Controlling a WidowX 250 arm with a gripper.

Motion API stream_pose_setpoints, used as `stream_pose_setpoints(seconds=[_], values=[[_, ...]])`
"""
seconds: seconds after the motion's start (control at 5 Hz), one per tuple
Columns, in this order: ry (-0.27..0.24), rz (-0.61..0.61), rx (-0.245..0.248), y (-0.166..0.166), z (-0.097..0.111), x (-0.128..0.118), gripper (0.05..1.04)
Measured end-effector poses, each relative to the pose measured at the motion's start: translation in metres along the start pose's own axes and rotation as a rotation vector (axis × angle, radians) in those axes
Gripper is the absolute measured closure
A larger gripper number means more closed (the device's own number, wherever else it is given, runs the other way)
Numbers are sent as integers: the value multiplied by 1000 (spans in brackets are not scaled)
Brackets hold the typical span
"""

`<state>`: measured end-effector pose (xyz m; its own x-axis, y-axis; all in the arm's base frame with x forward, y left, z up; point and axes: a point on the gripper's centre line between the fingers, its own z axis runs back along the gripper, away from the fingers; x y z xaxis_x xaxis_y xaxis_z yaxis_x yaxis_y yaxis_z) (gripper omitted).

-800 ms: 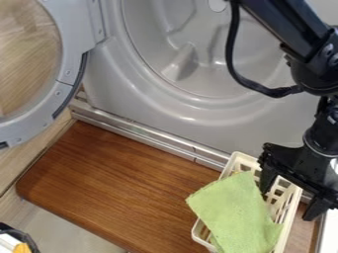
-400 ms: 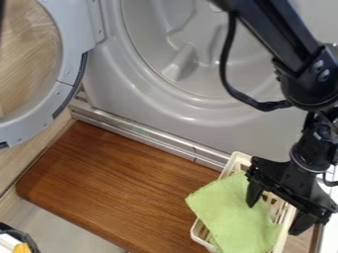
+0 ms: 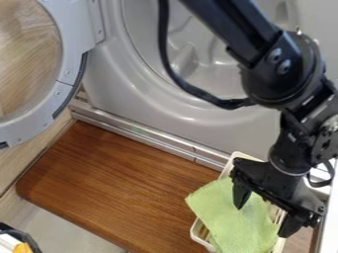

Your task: Move the green cloth to the middle of the table

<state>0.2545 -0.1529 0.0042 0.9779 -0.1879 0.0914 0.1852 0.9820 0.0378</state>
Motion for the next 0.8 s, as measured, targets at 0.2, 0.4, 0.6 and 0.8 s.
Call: stream_pose_setpoints(seconds=[0.2,0.4,0.6,0.8], values=[[7,30,-10,7,-3,1,83],[83,46,46,11,-21,-1,83],[83,50,44,15,-18,6,83],[75,48,34,20,-13,10,123]])
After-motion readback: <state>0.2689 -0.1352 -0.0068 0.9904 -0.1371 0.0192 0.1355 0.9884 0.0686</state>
